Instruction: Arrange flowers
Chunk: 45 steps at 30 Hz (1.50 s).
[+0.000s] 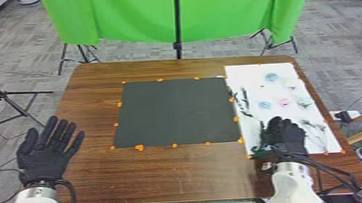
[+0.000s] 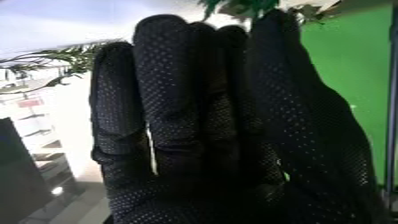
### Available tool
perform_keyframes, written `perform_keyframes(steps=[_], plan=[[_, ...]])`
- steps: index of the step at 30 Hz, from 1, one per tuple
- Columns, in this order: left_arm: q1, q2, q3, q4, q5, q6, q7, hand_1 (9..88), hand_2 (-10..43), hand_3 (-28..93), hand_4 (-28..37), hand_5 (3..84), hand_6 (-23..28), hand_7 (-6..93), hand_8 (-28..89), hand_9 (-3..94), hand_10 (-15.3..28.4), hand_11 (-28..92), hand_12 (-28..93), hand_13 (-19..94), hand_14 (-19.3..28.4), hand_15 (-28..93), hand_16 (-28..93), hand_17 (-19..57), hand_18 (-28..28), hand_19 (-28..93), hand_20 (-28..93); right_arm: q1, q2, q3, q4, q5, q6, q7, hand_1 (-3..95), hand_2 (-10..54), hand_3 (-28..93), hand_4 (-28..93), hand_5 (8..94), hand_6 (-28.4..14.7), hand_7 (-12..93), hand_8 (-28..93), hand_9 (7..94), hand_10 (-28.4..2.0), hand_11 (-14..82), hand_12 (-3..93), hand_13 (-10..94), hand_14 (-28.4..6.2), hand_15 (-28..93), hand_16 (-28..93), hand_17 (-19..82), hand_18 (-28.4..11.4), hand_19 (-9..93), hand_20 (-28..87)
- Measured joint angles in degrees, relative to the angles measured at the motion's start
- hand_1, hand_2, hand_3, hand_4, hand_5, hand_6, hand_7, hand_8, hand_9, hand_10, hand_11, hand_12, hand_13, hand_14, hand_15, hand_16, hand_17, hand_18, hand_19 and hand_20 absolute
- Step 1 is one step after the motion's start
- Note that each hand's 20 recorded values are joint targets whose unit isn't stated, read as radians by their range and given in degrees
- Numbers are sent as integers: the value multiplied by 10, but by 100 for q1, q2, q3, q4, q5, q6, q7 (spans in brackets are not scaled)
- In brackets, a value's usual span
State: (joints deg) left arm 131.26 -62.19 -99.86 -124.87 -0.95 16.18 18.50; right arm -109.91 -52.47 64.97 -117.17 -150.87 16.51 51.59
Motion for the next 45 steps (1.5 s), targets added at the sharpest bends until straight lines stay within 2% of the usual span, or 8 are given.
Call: perform_keyframes(steps=[10, 17, 20, 27, 29, 32, 35, 45], plan=[[-1, -17, 2, 2, -36, 7, -16, 266, 172, 733, -283, 448, 64, 143, -97, 405, 148, 256, 106, 311, 144, 426, -78, -45, 140, 368, 144, -19, -14, 45, -13, 6, -133, -180, 674, -95, 679, -244, 773, -5, 422, 174, 901, -108, 127, 467, 830, -44, 352, 445, 522, -205, 847, 214], [1, -17, 7, 2, -47, 2, -17, 266, 171, 734, -283, 448, 65, 143, -97, 405, 148, 256, 106, 311, 145, 427, -78, -45, 141, 369, 145, 50, 74, -140, -14, 36, 270, -199, 673, -95, 678, -231, 783, -4, 413, 185, 909, -101, 127, 478, 842, -36, 349, 461, 542, -203, 836, 237], [1, -17, 7, 2, -50, 1, -16, 266, 171, 733, -283, 448, 64, 144, -97, 405, 148, 255, 106, 311, 144, 426, -78, -45, 141, 369, 145, 73, 146, -172, -124, 80, 341, -173, 663, -95, 666, -192, 760, -10, 426, 202, 894, -102, 137, 492, 825, -42, 360, 468, 529, -202, 832, 251], [4, -13, 2, 2, -68, -2, 3, 267, 171, 733, -283, 449, 64, 146, -97, 405, 148, 255, 106, 312, 144, 425, -78, -45, 141, 370, 145, 162, 322, -138, -687, 397, -416, 12, 662, -95, 663, -182, 748, -14, 444, 191, 882, -98, 157, 499, 822, -44, 377, 463, 526, -211, 832, 263], [7, -9, 0, 2, -75, -2, 11, 267, 171, 733, -283, 449, 64, 146, -97, 405, 148, 255, 106, 311, 144, 425, -78, -45, 141, 370, 144, 195, 373, -141, -710, 419, -319, 1, 664, -95, 664, -185, 751, -14, 443, 189, 886, -99, 155, 498, 826, -44, 374, 465, 529, -211, 829, 265], [16, -3, -4, -1, -85, -2, 26, 267, 171, 733, -283, 447, 63, 146, -98, 405, 148, 255, 106, 312, 144, 426, -78, -45, 141, 370, 144, 265, 464, -182, -710, 438, 112, -20, 665, -95, 663, -184, 757, -13, 441, 188, 890, -99, 151, 501, 833, -42, 365, 470, 539, -209, 821, 268], [22, 9, -6, -3, -93, -2, 51, 267, 171, 733, -283, 448, 64, 146, -98, 405, 148, 256, 106, 311, 143, 425, -78, -45, 141, 370, 144, 421, 553, -282, -746, 456, 270, -46, 665, -95, 662, -182, 758, -12, 441, 190, 892, -99, 148, 503, 835, -42, 359, 476, 540, -208, 818, 273], [56, 77, -58, -7, -143, -2, 122, 267, 171, 733, -283, 447, 64, 145, -97, 405, 148, 255, 106, 312, 144, 424, -78, -45, 141, 369, 144, 1616, 599, -1069, -888, 1199, 63, -268, 663, -95, 663, -177, 759, -12, 438, 191, 895, -95, 146, 505, 840, -35, 351, 480, 552, -200, 815, 279]])
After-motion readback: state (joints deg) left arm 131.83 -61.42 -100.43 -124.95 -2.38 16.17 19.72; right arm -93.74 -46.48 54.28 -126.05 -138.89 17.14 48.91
